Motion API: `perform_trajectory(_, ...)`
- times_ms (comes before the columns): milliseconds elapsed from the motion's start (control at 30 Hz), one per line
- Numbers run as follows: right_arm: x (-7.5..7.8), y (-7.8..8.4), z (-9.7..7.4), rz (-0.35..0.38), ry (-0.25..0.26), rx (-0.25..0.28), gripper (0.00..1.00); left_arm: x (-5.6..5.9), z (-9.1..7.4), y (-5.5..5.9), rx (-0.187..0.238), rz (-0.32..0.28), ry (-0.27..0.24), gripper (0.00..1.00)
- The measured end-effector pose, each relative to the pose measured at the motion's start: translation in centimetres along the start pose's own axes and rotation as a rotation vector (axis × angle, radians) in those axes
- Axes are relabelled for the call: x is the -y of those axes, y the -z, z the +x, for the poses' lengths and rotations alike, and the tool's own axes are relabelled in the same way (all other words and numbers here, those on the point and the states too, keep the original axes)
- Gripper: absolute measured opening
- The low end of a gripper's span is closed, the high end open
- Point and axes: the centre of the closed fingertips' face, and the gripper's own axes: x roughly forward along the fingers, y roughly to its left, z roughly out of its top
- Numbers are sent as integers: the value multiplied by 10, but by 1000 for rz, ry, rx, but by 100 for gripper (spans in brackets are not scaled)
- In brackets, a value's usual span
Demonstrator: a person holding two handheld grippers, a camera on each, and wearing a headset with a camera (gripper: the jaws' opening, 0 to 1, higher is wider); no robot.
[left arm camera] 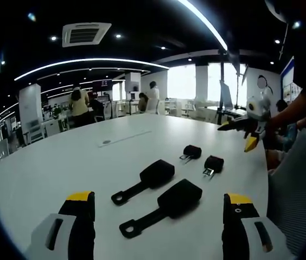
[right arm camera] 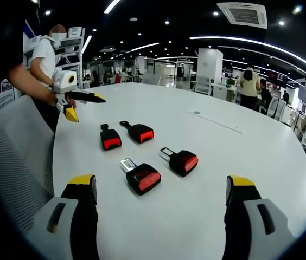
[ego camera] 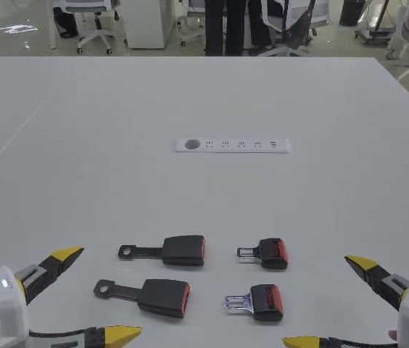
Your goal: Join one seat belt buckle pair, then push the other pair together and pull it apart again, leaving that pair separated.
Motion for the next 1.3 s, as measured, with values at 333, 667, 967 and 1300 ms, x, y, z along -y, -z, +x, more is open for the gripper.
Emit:
perform_trajectory(333, 1, 1, -1, -3, 0, 1, 99, 1, -1, 0, 1, 0, 3, 100)
perform_trajectory(667, 2, 1, 0, -5, -3, 0, 99, 1, 0, -1, -3, 4, 4, 100)
perform_trajectory(967, 1, 1, 1, -8, -4, -2, 99, -7, -1, 6, -6, 4, 7, 100)
perform_trajectory(1300, 3, 1, 1, -13, -3, -9, 99, -1, 1, 0, -7, 11, 12, 100)
